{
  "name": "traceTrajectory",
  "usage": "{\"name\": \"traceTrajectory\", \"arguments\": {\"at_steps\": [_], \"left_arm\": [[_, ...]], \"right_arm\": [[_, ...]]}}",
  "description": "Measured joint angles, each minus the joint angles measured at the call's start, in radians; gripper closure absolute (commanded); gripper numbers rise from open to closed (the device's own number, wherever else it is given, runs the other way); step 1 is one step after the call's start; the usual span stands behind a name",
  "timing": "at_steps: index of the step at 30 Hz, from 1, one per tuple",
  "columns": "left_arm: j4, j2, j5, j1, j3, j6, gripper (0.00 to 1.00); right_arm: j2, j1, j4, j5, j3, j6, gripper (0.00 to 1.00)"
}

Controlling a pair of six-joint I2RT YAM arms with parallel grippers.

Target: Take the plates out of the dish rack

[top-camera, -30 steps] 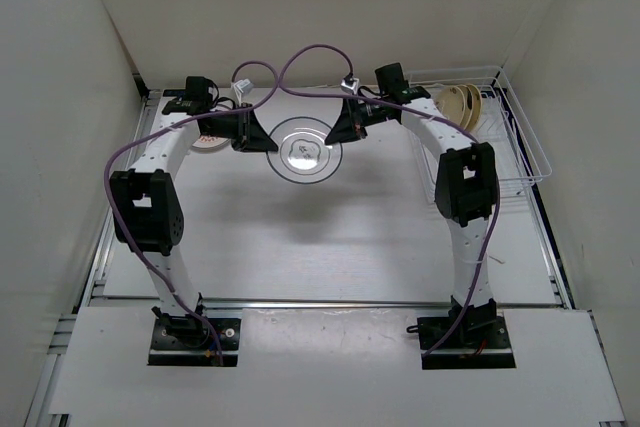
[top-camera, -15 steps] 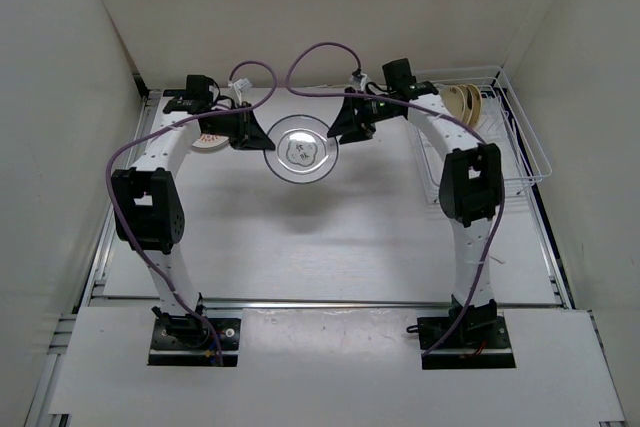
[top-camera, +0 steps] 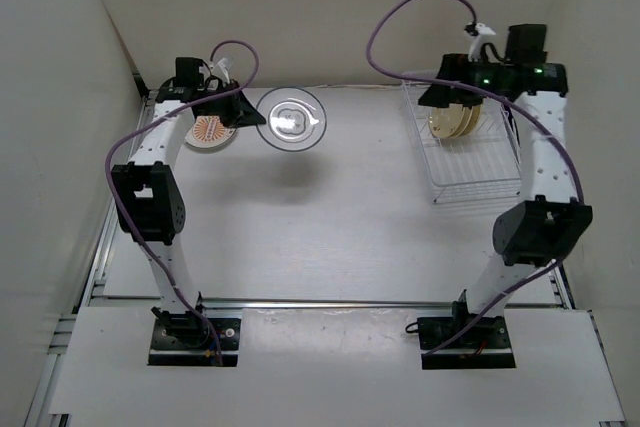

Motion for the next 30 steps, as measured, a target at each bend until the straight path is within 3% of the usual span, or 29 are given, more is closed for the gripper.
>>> {"name": "traceTrajectory", "arguments": {"at_steps": [6,13,22,30], "left_arm": [[0.056,0.104,-0.016,0.106,0.084,-0.092,0.90],[0.140,0.237,0.024,0.259,0.163,-0.220,0.90],[0.219,0.360,0.035,0.443,0.217,-0.300,0.90],[0.232,0.452,0.035,0.462,0.218,-0.288,0.90]], "right_arm": [[-0.100,-0.215,-0.198,0.049,-0.005,-0.179,0.07],[-0.176,-0.414,-0.315,0.131,-0.091,-0.304,0.05],[-0.297,-0.446,-0.433,0.218,-0.135,-0.431,0.04],[-0.296,-0.449,-0.439,0.232,-0.164,-0.435,0.04]]}}
